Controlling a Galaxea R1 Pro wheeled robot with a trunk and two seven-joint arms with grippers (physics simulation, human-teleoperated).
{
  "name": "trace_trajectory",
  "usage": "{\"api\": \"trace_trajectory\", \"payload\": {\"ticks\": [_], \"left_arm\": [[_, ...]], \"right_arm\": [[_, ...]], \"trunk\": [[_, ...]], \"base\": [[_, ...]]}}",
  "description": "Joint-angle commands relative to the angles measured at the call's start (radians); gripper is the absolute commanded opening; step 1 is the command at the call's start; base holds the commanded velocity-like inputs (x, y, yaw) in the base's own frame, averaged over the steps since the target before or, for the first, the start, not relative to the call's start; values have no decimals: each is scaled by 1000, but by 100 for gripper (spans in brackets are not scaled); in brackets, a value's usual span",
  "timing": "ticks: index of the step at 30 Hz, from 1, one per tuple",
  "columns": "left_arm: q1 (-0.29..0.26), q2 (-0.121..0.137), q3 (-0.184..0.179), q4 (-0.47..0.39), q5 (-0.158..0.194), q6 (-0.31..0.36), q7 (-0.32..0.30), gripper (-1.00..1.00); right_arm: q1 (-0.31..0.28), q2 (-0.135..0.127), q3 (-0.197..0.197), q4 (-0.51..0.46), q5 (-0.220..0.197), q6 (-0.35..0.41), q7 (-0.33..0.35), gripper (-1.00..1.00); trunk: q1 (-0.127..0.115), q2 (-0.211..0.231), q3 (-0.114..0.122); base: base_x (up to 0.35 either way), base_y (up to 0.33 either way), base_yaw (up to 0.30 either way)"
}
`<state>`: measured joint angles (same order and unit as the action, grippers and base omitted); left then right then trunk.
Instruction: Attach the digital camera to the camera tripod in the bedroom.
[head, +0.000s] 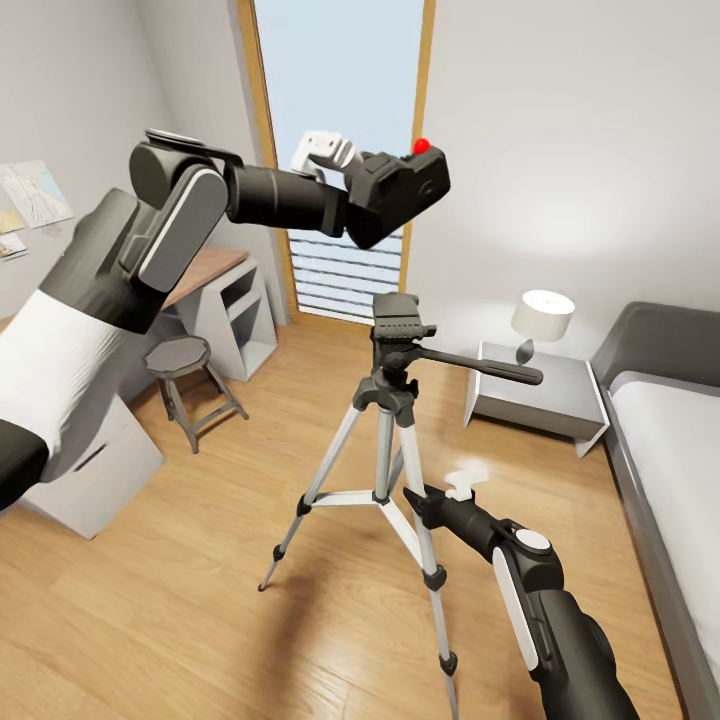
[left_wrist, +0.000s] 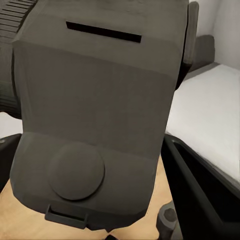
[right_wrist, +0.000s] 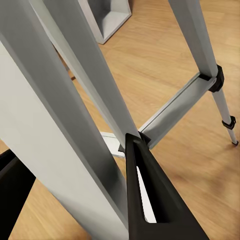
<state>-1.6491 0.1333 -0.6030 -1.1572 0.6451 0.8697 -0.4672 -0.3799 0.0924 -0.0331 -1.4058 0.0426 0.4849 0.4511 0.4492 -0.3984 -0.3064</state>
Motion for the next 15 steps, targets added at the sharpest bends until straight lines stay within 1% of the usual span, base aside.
{"api": "trace_trajectory", "payload": {"ticks": [1, 9, 10, 15], "left_arm": [[-1, 3, -2, -4, 0, 2, -3, -100], [-1, 7, -5, 11, -2, 9, -2, -100], [-1, 4, -11, 15, -2, 14, -4, -100], [-1, 9, -13, 18, -3, 39, -35, -100]], "right_arm": [[-1, 1, -4, 40, 17, 6, 9, -100], [-1, 1, -4, 39, 17, 6, 9, -100], [-1, 1, -4, 39, 17, 5, 9, -100], [-1, 1, -4, 39, 17, 5, 9, -100]], "trunk": [[1, -2, -2], [1, -2, -2], [1, -2, -2], [1, -2, -2]], "base": [[0, 0, 0], [0, 0, 0], [0, 0, 0], [0, 0, 0]]}}
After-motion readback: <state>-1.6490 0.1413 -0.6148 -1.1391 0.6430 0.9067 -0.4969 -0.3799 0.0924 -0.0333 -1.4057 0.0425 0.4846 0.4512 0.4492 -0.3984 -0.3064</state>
